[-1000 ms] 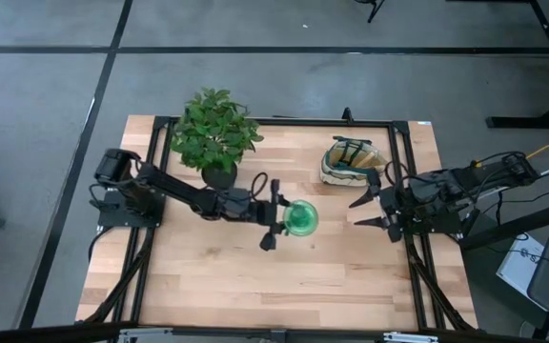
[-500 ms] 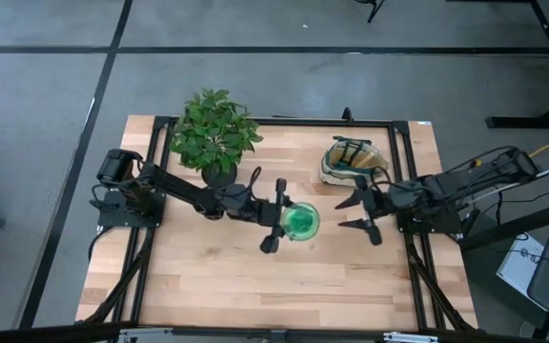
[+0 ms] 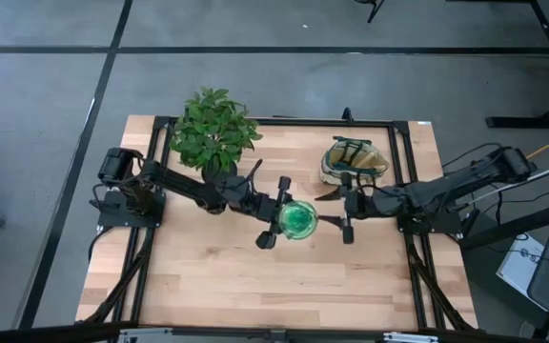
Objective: Pick & Place Garden tools in Gardening bag
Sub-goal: Put the green spray bottle into the white gardening bag
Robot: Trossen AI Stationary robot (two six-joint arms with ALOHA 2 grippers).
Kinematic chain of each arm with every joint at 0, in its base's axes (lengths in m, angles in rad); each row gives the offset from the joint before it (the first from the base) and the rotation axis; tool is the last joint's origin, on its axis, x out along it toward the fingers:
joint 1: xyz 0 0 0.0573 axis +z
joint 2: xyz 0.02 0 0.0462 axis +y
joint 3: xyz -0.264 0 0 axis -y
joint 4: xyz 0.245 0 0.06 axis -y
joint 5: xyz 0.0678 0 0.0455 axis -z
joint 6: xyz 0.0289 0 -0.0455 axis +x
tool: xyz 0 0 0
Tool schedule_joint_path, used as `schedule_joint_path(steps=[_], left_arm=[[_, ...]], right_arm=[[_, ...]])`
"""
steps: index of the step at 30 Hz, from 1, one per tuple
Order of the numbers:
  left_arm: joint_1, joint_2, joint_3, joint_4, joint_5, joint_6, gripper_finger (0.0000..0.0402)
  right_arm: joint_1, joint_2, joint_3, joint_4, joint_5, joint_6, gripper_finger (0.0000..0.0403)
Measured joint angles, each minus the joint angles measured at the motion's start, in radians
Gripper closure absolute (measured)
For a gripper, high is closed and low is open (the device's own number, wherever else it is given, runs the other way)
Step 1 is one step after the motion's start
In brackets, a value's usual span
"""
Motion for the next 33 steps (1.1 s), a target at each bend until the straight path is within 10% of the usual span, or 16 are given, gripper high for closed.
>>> schedule_joint_path(steps=[7,33], left_arm=[[0.016,0.0,0.0,-0.015,0.092,-0.006,0.0248],[0.016,0.0,-0.001,-0.01,0.1,0.005,0.0247]], right_arm=[[-0.049,0.046,0.0,0.087,-0.012,0.07,0.0174],[-0.2,0.1,0.0,0.222,-0.575,0.063,0.0173]])
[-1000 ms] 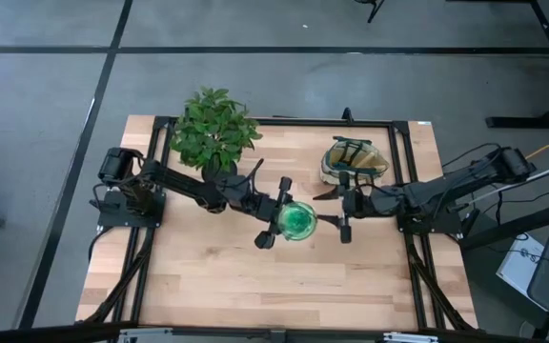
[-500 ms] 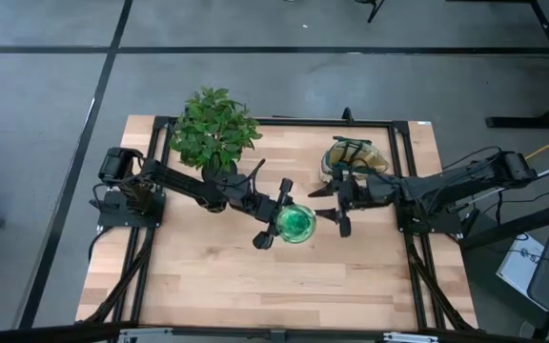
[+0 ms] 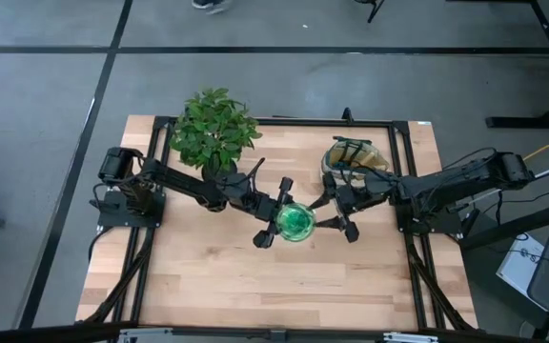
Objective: Pick & Place Garden tools in Gardening bag
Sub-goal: Put the green spray bottle into the white gardening bag
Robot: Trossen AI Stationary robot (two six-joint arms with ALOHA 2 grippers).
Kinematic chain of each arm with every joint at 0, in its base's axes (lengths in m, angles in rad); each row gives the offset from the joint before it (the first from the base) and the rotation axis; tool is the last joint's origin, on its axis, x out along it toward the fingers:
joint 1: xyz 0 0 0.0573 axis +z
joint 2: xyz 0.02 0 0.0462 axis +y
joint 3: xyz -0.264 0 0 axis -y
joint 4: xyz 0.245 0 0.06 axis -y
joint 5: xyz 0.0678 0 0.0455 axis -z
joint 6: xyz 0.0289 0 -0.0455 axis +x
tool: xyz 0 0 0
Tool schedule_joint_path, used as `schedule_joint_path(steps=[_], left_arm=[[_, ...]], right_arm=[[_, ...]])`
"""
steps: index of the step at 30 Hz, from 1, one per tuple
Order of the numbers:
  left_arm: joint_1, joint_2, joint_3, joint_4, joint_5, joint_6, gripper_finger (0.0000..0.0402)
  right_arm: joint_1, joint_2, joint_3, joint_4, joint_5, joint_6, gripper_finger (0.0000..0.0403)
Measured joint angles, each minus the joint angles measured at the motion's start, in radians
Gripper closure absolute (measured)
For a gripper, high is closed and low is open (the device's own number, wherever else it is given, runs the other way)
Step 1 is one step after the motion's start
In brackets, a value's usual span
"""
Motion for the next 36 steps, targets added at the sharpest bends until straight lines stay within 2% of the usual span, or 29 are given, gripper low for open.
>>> schedule_joint_path(steps=[3,8,13,17,22,24,28,36], left_arm=[[-0.002,0.0,0.0,0.015,0.005,0.0,0.0241],[-0.001,0.0,0.0,0.032,0.007,0.0,0.0244],[-0.003,0.0,0.0,0.031,0.013,-0.019,0.0245],[-0.008,0.0,0.0,0.031,0.012,-0.03,0.0235],[-0.01,-0.001,0.001,0.019,0.017,-0.034,0.0241],[-0.01,-0.001,0.001,0.014,0.024,-0.043,0.0242],[-0.008,-0.002,0.002,-0.005,0.044,-0.039,0.023],[-0.008,-0.002,0.001,-0.069,-0.007,-0.034,0.018]], right_arm=[[-0.001,0.028,0.012,0.034,-0.057,-0.004,0.0173],[-0.002,0.082,0.064,0.04,-0.084,-0.017,0.0173],[-0.001,0.123,0.108,0.037,-0.194,-0.039,0.0183],[0.002,0.128,0.115,0.036,-0.199,-0.045,0.0229],[0.002,0.128,0.115,0.029,-0.193,-0.032,0.0324],[0.003,0.128,0.115,0.017,-0.193,-0.027,0.035],[0.004,0.128,0.115,0.01,-0.192,-0.013,0.0352],[0.004,0.111,0.116,0.01,-0.19,0.016,0.0352]])
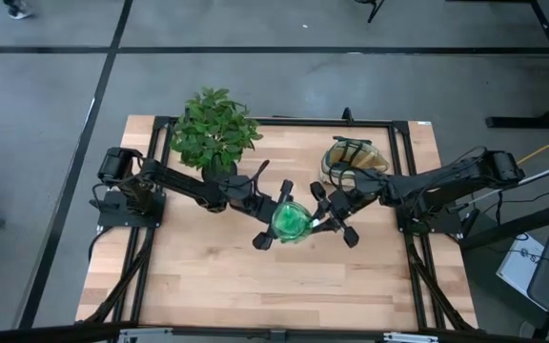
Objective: Pick & Place Garden tools in Gardening bag
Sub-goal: Put the green spray bottle into the white gardening bag
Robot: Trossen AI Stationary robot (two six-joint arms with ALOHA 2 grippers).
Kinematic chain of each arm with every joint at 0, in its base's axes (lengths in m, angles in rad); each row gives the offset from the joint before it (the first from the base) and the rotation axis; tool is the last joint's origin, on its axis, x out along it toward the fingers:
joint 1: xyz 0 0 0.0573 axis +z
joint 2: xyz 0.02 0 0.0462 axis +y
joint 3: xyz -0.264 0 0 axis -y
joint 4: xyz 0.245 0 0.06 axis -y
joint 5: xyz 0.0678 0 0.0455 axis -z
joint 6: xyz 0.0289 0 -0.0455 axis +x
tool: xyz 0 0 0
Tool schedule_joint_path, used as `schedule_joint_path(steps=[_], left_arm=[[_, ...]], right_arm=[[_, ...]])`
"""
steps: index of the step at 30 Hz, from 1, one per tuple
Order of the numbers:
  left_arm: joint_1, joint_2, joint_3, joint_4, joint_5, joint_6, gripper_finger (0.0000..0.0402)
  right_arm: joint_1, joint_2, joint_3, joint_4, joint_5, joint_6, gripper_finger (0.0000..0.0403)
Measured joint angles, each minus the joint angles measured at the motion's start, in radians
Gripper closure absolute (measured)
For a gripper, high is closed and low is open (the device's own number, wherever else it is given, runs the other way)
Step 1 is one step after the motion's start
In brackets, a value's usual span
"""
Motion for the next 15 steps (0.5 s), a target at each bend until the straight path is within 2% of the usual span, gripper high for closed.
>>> schedule_joint_path(steps=[8,15], left_arm=[[-0.005,-0.018,0.004,-0.048,-0.118,-0.003,0.0158],[-0.008,-0.041,-0.003,-0.122,-0.126,0.001,0.0159]], right_arm=[[0.003,-0.093,-0.001,-0.113,0.013,0.047,0.0352],[0.037,-0.225,0.001,-0.24,0.004,0.048,0.0352]])
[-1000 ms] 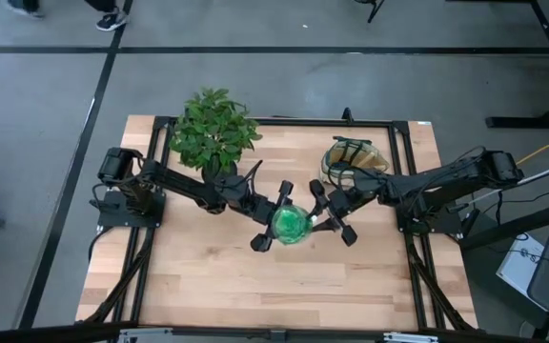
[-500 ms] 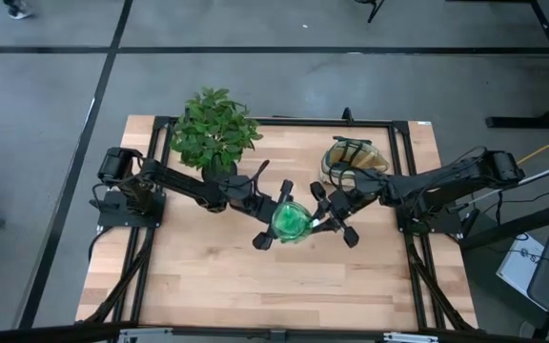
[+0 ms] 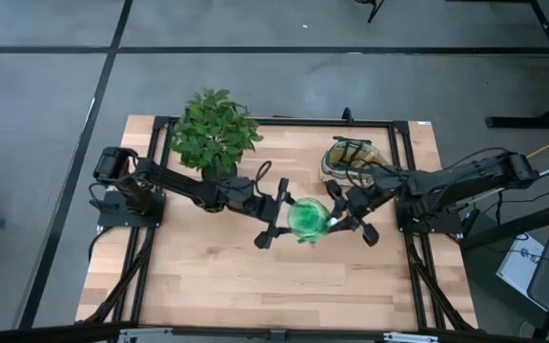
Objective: Pick & Place Garden tools in Gardening bag
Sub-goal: Put the green spray bottle into the white gardening bag
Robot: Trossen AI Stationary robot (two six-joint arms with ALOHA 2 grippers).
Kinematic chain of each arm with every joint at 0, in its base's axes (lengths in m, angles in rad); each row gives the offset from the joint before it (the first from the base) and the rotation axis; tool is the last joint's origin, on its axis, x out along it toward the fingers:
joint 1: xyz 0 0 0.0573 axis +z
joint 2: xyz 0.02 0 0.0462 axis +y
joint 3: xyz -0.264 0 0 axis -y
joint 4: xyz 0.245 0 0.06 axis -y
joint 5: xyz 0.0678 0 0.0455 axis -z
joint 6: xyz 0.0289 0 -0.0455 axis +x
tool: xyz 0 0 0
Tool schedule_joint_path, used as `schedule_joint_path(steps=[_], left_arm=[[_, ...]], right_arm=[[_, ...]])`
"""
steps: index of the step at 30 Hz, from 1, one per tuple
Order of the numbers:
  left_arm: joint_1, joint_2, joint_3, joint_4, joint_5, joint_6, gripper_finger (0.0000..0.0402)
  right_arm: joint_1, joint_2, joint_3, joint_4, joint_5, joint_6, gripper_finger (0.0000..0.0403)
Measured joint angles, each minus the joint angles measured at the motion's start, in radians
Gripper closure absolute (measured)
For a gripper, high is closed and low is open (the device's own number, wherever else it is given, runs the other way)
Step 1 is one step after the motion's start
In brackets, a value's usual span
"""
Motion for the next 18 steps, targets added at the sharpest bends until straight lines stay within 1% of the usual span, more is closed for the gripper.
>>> schedule_joint_path(steps=[2,3,9,13,15,18], left_arm=[[0.0,-0.011,0.003,-0.028,-0.023,0.0,0.0158],[0.0,-0.012,0.003,-0.047,-0.033,0.0,0.0158],[-0.001,-0.012,0.001,-0.073,-0.038,0.0,0.0162],[-0.001,-0.012,0.001,-0.088,-0.046,0.0,0.0162],[-0.005,-0.012,0.001,-0.092,-0.071,0.0,0.0162],[-0.017,-0.012,0.001,-0.114,-0.14,0.027,0.0162]], right_arm=[[0.013,-0.049,0.0,-0.021,0.006,-0.001,0.0352],[0.02,-0.073,0.001,-0.041,0.026,-0.002,0.0352],[0.063,-0.209,0.0,-0.216,0.205,-0.016,0.0352],[0.093,-0.287,0.0,-0.32,0.304,-0.016,0.0352],[0.106,-0.325,0.0,-0.366,0.351,-0.016,0.0352],[0.127,-0.37,0.0,-0.418,0.402,-0.016,0.0352]])
